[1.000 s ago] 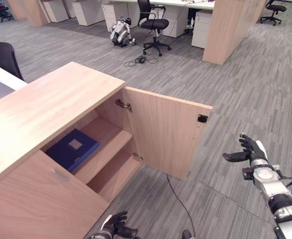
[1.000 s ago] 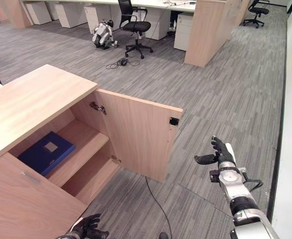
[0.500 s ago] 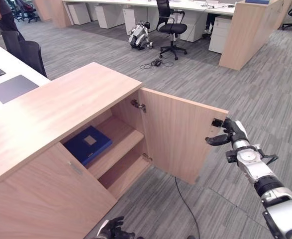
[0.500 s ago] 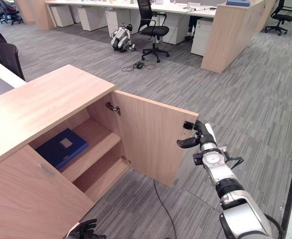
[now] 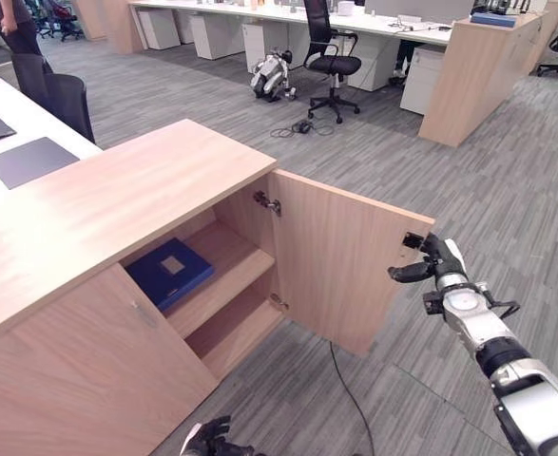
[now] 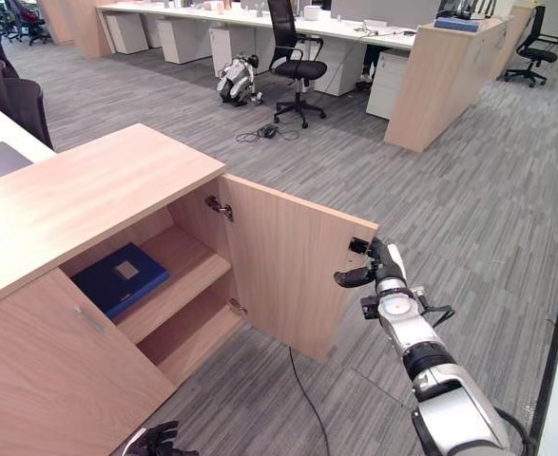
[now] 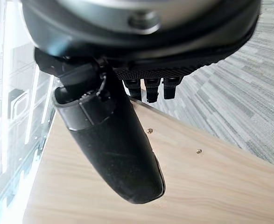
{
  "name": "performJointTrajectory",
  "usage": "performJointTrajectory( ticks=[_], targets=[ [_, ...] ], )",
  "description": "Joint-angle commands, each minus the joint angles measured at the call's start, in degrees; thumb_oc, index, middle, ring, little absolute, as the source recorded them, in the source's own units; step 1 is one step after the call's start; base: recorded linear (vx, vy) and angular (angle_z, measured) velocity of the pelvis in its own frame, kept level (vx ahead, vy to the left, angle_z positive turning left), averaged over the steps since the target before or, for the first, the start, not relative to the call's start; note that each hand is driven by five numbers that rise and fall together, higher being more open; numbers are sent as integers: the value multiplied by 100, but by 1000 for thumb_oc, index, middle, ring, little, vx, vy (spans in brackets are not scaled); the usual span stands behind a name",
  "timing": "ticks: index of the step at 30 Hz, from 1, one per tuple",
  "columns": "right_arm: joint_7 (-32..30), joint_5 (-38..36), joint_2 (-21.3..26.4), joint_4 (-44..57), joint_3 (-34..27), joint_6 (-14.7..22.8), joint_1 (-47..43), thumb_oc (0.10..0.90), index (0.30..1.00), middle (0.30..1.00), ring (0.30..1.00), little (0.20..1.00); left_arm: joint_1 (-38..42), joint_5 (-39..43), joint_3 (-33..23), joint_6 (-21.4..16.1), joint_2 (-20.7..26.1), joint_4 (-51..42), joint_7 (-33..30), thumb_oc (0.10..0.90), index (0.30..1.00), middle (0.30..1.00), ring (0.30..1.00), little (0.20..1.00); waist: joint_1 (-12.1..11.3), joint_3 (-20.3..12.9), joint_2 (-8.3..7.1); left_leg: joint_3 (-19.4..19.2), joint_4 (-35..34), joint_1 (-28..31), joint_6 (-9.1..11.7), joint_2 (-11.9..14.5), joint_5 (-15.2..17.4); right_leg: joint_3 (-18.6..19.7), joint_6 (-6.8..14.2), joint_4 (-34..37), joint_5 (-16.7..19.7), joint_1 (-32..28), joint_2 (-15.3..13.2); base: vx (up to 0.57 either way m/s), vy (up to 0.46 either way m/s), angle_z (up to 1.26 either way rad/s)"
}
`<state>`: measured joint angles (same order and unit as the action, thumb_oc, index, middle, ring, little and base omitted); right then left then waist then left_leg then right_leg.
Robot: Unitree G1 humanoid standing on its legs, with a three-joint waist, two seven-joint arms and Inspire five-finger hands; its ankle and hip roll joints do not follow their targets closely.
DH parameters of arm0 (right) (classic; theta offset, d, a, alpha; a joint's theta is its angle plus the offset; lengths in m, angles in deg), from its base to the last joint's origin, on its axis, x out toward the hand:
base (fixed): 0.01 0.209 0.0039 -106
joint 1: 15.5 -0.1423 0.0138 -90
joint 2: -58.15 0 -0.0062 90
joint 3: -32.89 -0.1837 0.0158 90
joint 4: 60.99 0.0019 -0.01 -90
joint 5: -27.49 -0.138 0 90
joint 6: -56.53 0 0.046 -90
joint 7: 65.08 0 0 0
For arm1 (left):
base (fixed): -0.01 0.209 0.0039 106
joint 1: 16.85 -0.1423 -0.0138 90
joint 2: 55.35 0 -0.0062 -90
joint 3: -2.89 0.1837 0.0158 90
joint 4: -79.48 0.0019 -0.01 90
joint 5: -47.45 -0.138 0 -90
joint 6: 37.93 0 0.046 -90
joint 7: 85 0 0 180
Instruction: Put the empty folder in the office cabinet
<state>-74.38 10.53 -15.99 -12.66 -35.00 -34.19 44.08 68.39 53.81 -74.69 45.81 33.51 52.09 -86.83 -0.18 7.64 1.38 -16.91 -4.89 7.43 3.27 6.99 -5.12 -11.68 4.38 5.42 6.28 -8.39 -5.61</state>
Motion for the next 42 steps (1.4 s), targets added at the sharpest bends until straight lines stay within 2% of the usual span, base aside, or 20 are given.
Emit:
performJointTrajectory(
  ticks=[1,8,12,13,14,16,18,22,24,28,29,30,32,34,35,36,37,39,40,42],
  targets=[
    [777,303,-60,1934,295,887,-138,800,900,900,900,900,403,-191,-6,-94,328,151,-171,800,900,900,900,900,-321,-4,-157,-22,75,157,529,269,141,-269,430,-174,-950,-233,-271,-48,-49,9],
    [1784,-23,492,3572,462,963,1119,800,900,900,900,900,302,-298,-313,-131,372,-2,-87,800,900,900,900,900,-424,87,-130,147,125,-97,686,440,-77,-548,400,-133,-1012,-274,-211,-62,-58,16],
    [2119,-183,610,4160,702,1012,1293,800,900,900,900,900,366,-307,-384,-149,395,-105,-85,800,900,900,900,900,-603,358,-137,363,649,-789,913,650,-341,-875,380,-99,-1045,-253,-277,-200,-44,27],
    [2172,-217,643,4272,766,1032,1240,800,900,900,900,900,415,-318,-379,-153,370,-91,-107,800,900,900,900,900,-598,436,-162,158,903,-960,882,751,-398,-1071,373,-95,-1038,-268,-324,-229,-9,64],
    [2245,-240,620,4453,894,1056,1206,800,900,900,900,900,500,-375,-345,-154,343,-77,-104,800,900,900,900,900,-412,442,-215,-1074,1127,-901,778,1154,-340,-1554,336,-133,-1042,-240,-439,-254,-6,101],
    [2245,-231,539,4581,980,1060,1142,800,900,900,900,900,529,-461,-286,-132,378,-118,-63,800,900,900,900,900,-253,316,-222,-2304,1279,-625,801,1518,-241,-2048,281,-124,-1116,-271,-494,-173,8,151],
    [2234,-279,456,4650,999,1044,1104,800,900,900,900,900,501,-528,-255,-122,390,-131,-37,800,900,900,900,900,-256,283,-210,-2504,1425,-587,792,1554,-194,-2165,226,-133,-1114,-300,-507,-50,45,166],
    [2265,-372,48,4853,1170,925,852,800,900,900,900,900,372,-772,-190,-74,402,36,-26,800,900,900,900,900,-432,160,-144,-2267,1429,-707,761,1425,-121,-2627,187,-301,-1132,-565,-588,18,110,139],
    [2075,-243,-437,4689,1361,942,480,800,900,900,900,900,391,-771,-240,-27,403,132,-149,800,900,900,900,900,-762,129,-175,-1996,1132,-715,626,1144,-96,-2863,253,-524,-1069,-650,-709,21,135,110],
    [1822,-120,-878,4464,1407,951,123,800,900,900,900,900,454,-835,-191,41,453,164,-183,800,900,900,900,900,-966,109,-231,-1794,832,-729,408,804,-18,-3126,322,-982,-1106,-612,-982,20,150,114],
    [1730,7,-1021,4381,1420,963,3,800,900,900,900,900,465,-896,-161,56,492,184,-194,800,900,900,900,900,-1022,105,-211,-1747,741,-673,286,657,87,-3235,385,-1423,-1091,-515,-1208,72,272,118],
    [1606,155,-1217,4231,1395,966,-160,800,900,900,900,900,452,-897,-205,82,518,203,-255,800,900,900,900,900,-1036,155,-158,-1725,584,-486,144,510,225,-3285,568,-2248,-820,-217,-1667,73,291,100],
    [1548,205,-1298,4138,1379,978,-141,800,900,900,900,900,455,-889,-250,88,545,203,-293,800,900,900,900,900,-1015,195,-198,-1706,439,-369,31,306,310,-3149,723,-2754,-696,-65,-2008,68,192,55],
    [1501,138,-1298,4074,1223,940,227,800,900,900,900,900,515,-872,-356,106,625,238,-405,800,900,900,900,900,-885,316,-180,-1540,235,-248,-39,137,325,-2688,996,-3257,-141,228,-2229,47,97,37],
    [1506,190,-1124,4017,1026,910,732,800,900,900,900,900,578,-848,-452,129,658,262,-446,800,900,900,900,900,-741,348,-161,-1425,94,-191,-42,139,323,-2130,1043,-3284,-186,429,-2087,10,54,60],
    [1509,195,-1113,4032,1020,909,756,800,900,900,900,900,573,-848,-441,128,652,264,-446,800,900,900,900,900,-758,334,-151,-1433,95,-193,-39,146,327,-2118,1041,-3289,-191,441,-2081,24,13,77],
    [1509,274,-902,3917,731,844,1365,800,900,900,900,900,607,-831,-472,101,644,236,-428,800,900,900,900,900,-599,346,-111,-1303,92,-290,-15,209,221,-1716,933,-2865,-404,583,-1757,5,-3,60],
    [1492,336,-826,3786,591,822,1633,800,900,900,900,900,619,-852,-437,101,637,242,-415,800,900,900,900,900,-514,337,-89,-1179,74,-325,15,222,209,-1566,893,-2662,-591,606,-1593,71,-29,58],
    [1340,734,-711,3290,295,755,2160,800,900,900,900,900,652,-912,-376,75,607,250,-378,800,900,900,900,900,-291,330,-91,-917,20,-341,72,174,229,-1091,784,-2027,-892,740,-1262,126,-68,93],
    [1254,931,-686,3025,188,745,2351,800,900,900,900,900,672,-911,-348,68,589,219,-371,800,900,900,900,900,-227,315,-104,-821,5,-336,105,140,241,-942,770,-1656,-876,735,-1134,75,-68,90]
  ],
)
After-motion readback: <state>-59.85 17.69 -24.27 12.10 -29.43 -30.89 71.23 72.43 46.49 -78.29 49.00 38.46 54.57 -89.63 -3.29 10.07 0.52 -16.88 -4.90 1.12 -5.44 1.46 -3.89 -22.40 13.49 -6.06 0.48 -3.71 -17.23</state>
